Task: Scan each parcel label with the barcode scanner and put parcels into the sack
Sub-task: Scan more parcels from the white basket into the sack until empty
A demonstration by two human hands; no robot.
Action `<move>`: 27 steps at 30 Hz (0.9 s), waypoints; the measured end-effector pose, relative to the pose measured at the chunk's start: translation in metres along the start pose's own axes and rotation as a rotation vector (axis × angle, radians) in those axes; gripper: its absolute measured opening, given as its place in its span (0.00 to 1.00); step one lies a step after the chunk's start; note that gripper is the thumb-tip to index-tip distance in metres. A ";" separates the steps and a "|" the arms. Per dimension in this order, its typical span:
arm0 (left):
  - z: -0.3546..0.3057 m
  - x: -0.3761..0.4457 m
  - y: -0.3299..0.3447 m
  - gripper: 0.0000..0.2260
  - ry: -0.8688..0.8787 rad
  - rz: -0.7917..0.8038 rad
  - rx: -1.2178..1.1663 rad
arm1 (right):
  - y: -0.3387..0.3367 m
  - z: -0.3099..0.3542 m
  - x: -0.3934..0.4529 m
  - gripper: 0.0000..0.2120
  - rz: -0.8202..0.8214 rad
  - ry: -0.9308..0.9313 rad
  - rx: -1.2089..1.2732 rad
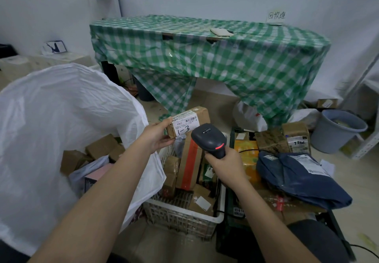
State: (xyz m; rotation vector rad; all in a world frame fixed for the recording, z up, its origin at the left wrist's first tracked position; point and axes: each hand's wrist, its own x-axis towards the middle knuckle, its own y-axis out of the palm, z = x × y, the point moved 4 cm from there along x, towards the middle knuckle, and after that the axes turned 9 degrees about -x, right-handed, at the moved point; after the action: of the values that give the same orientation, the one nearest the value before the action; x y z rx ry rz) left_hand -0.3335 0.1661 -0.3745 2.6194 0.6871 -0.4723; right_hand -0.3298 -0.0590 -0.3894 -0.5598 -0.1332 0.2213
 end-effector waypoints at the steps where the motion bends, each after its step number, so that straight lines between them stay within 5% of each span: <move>1: -0.001 -0.001 0.000 0.19 0.003 0.001 -0.006 | 0.000 0.000 0.000 0.12 -0.004 0.002 0.004; 10: -0.032 -0.034 -0.011 0.18 0.240 -0.006 -0.130 | -0.001 0.038 -0.001 0.10 -0.193 -0.017 0.251; 20: -0.085 -0.099 -0.153 0.20 0.749 -0.522 0.060 | 0.066 0.105 0.030 0.06 -0.137 -0.046 0.282; 25: -0.074 -0.078 -0.209 0.30 0.401 -0.662 0.519 | 0.079 0.090 0.033 0.05 -0.089 -0.014 0.195; 27: -0.072 -0.074 -0.193 0.27 0.445 -0.604 0.596 | 0.074 0.073 0.034 0.07 -0.085 0.030 0.175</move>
State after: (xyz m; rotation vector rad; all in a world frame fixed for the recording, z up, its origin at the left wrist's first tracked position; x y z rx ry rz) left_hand -0.4795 0.3244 -0.3361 3.0665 1.7412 -0.2766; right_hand -0.3230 0.0475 -0.3654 -0.3825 -0.1071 0.1399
